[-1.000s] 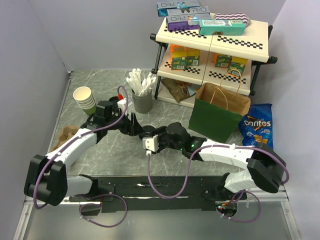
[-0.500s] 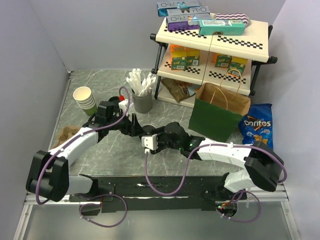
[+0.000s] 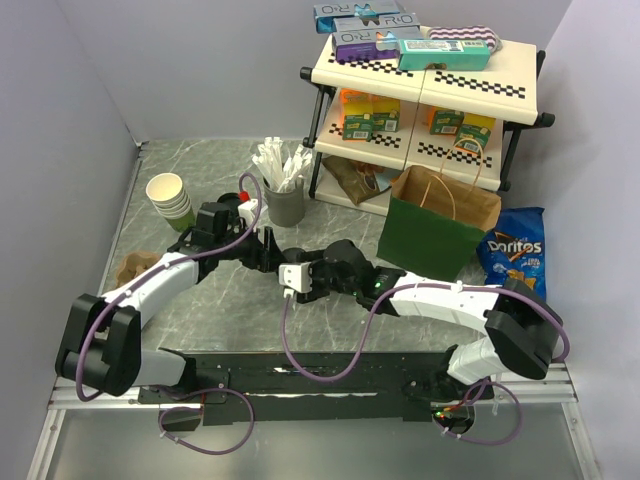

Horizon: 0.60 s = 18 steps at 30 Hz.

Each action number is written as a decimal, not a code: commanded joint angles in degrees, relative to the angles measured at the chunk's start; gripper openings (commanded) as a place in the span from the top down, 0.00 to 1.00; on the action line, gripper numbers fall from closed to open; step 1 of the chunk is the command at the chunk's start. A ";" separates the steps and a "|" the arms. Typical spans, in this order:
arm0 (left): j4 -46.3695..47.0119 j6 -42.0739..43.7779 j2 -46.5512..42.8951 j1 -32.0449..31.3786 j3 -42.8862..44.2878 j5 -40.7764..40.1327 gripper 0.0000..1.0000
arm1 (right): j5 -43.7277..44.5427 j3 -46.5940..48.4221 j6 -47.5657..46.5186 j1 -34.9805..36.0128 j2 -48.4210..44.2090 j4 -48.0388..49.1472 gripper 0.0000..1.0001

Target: Pack the takeout coffee

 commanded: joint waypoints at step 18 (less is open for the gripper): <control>1.18 1.12 2.04 0.22 2.91 1.19 0.25 | -5.05 9.38 14.63 -4.41 -4.06 -10.60 0.28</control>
